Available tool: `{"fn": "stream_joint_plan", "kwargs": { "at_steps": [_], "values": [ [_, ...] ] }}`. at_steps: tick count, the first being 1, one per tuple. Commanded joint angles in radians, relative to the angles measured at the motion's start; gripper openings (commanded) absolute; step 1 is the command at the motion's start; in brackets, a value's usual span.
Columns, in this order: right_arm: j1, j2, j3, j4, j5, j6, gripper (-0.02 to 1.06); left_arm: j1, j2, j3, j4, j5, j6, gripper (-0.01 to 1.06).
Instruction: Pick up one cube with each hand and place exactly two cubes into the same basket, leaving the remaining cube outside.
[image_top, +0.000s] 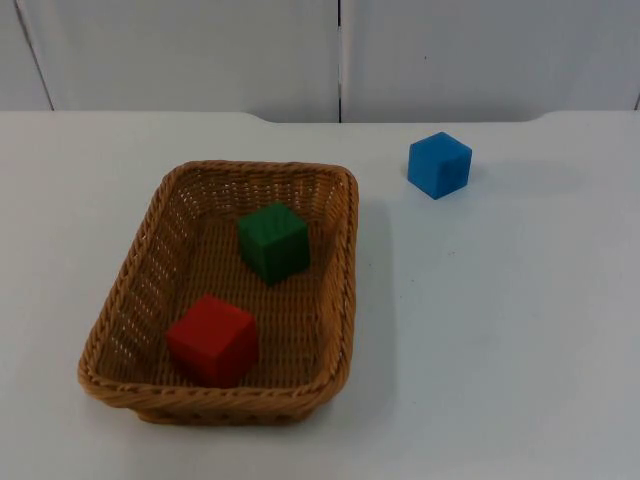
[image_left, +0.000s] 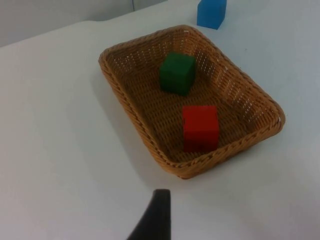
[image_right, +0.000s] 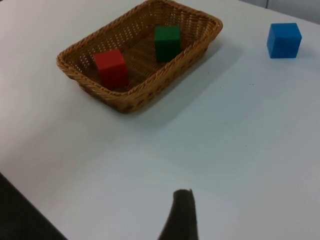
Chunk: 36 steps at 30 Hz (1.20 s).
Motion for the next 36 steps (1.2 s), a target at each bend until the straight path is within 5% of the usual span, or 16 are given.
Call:
{"fn": "stream_joint_plan", "kwargs": {
  "at_steps": [1,9,16,18,36],
  "values": [
    [0.006,-0.004,0.000,0.000,-0.002,0.005,0.66,0.001,-0.004,0.005,0.002,-0.011,-0.005,0.86],
    [0.006,-0.004,0.000,0.000,-0.002,0.005,0.68,0.001,-0.004,0.005,0.002,-0.011,-0.005,0.86],
    [0.006,-0.004,0.000,0.006,-0.002,0.005,1.05,0.001,-0.004,0.005,0.002,-0.011,-0.005,0.95],
    [0.006,-0.004,0.000,0.006,-0.002,0.005,1.05,0.001,-0.004,0.005,0.002,-0.011,-0.005,1.05],
    [0.006,-0.004,0.000,0.006,-0.002,0.005,1.05,0.001,-0.004,0.005,0.002,-0.011,-0.005,1.05]
  ]
}}
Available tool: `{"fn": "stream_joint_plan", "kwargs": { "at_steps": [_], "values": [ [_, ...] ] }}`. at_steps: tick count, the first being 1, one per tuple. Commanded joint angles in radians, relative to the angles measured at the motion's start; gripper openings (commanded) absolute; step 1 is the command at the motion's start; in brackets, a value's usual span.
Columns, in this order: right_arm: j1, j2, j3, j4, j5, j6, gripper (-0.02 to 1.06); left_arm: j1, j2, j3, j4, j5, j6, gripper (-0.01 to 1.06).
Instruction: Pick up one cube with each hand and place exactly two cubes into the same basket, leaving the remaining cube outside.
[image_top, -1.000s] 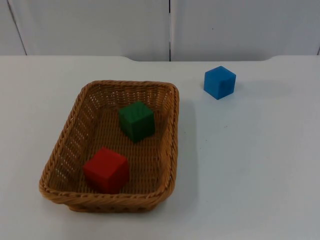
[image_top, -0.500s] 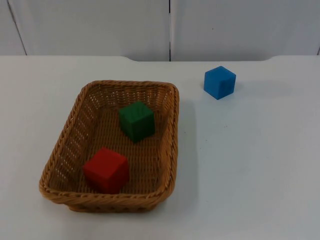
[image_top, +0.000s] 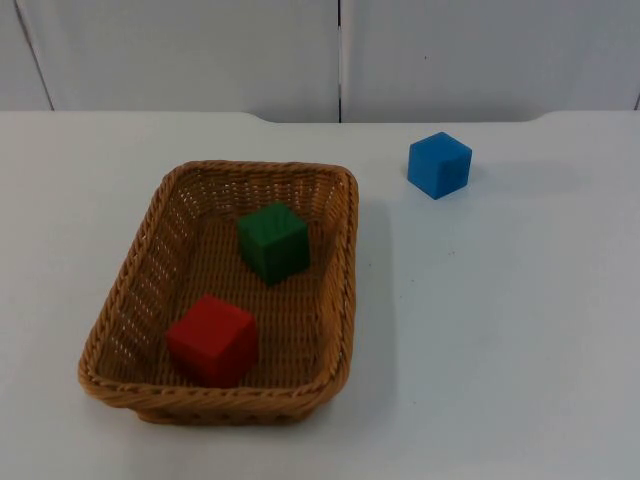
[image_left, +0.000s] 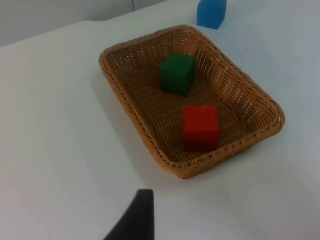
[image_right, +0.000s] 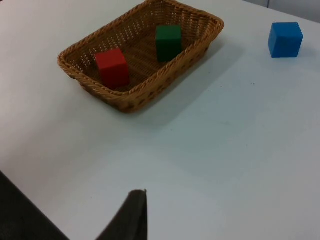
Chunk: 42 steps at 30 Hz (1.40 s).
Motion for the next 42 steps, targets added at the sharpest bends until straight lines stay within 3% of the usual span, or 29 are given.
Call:
{"fn": "stream_joint_plan", "kwargs": {
  "at_steps": [1,14,29,42],
  "values": [
    [0.006,-0.004,0.000,0.000,-0.002,0.005,1.05,0.001,-0.004,0.005,0.002,-0.011,-0.005,1.05],
    [-0.018,-0.004,0.000,0.000,-0.002,0.005,1.05,0.001,-0.004,0.005,0.002,-0.011,-0.005,1.05],
    [-0.301,-0.004,0.000,0.000,-0.004,0.005,1.05,0.001,-0.004,0.005,-0.002,-0.011,-0.005,1.05],
    [-0.484,-0.004,0.000,0.000,-0.004,0.005,1.05,0.001,-0.004,0.005,-0.006,-0.011,-0.005,1.05]
  ]
}}
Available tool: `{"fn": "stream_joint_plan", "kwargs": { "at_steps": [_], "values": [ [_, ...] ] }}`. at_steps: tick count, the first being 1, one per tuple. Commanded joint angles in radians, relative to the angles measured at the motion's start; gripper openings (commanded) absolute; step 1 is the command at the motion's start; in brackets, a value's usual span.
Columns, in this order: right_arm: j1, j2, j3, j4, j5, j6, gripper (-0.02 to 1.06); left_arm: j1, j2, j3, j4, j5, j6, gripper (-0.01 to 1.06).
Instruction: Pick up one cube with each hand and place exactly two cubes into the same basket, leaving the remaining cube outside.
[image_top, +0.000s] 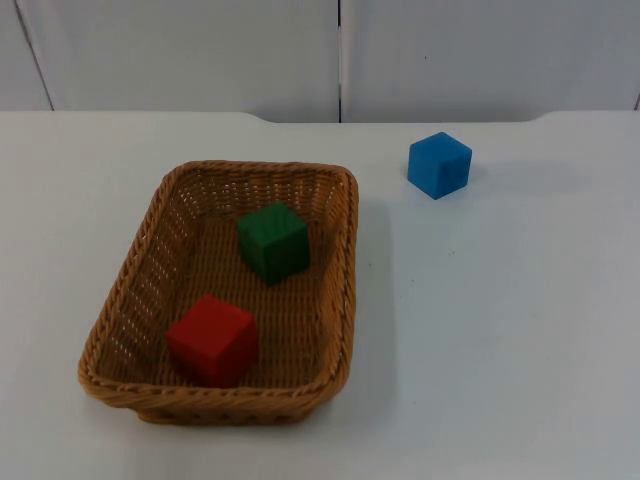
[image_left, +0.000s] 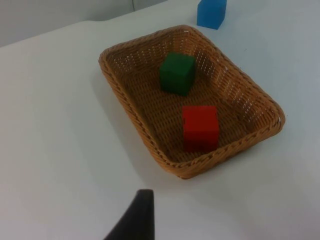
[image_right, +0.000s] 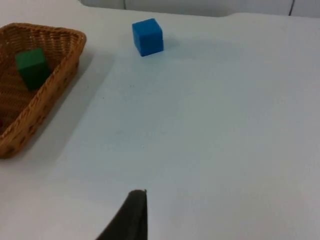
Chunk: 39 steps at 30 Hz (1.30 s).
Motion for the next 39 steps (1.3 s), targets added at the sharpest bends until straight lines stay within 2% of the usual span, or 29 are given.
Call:
{"fn": "stream_joint_plan", "kwargs": {
  "at_steps": [1,11,39],
  "values": [
    [-0.028,-0.004,0.000,0.000,-0.006,0.005,1.05,0.001,-0.004,0.005,-0.006,-0.011,-0.005,1.05],
    [-0.118,-0.004,0.000,0.000,-0.006,0.005,1.05,0.001,-0.004,0.005,-0.006,-0.011,-0.005,1.05],
    [-0.118,-0.004,0.000,0.004,-0.006,0.005,1.05,0.001,-0.004,0.005,-0.006,-0.011,-0.005,1.05]
  ]
}}
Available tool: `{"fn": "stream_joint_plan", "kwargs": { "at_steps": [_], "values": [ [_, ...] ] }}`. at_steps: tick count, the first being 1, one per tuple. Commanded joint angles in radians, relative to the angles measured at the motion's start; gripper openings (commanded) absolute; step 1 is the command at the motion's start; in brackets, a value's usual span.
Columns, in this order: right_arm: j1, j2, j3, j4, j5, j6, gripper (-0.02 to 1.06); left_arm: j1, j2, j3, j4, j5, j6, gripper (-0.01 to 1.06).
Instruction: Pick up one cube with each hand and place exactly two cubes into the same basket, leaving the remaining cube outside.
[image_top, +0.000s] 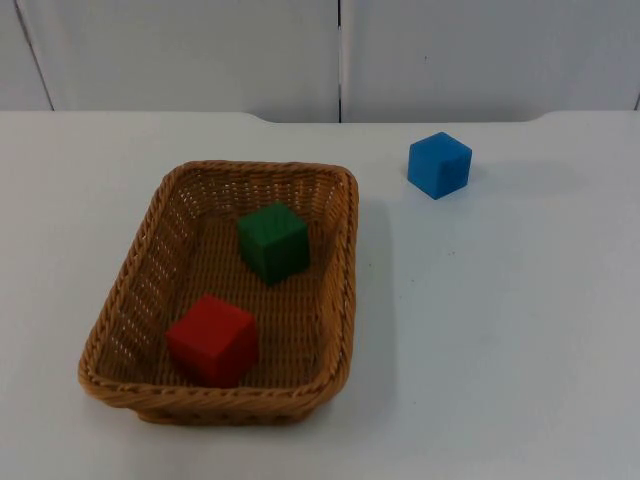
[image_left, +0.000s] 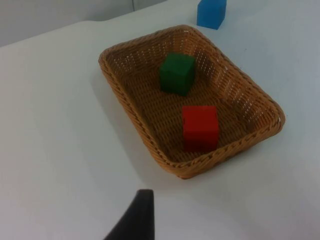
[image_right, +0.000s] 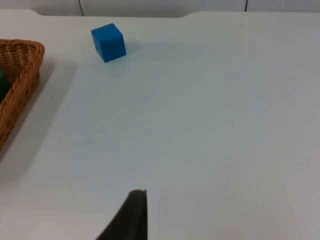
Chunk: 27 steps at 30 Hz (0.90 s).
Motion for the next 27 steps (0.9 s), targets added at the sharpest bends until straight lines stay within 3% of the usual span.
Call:
{"fn": "stream_joint_plan", "kwargs": {
  "at_steps": [1,8,27],
  "values": [
    [-0.004,-0.004,0.000,0.004,-0.006,0.005,1.05,0.001,-0.004,0.005,-0.004,-0.011,-0.005,1.05],
    [-0.004,-0.004,0.000,0.004,-0.006,0.005,1.05,0.018,-0.004,0.005,-0.004,-0.011,-0.005,1.05],
    [-0.004,-0.004,0.000,0.004,-0.006,0.005,1.05,0.352,-0.004,0.005,-0.002,-0.011,-0.005,1.05]
  ]
}}
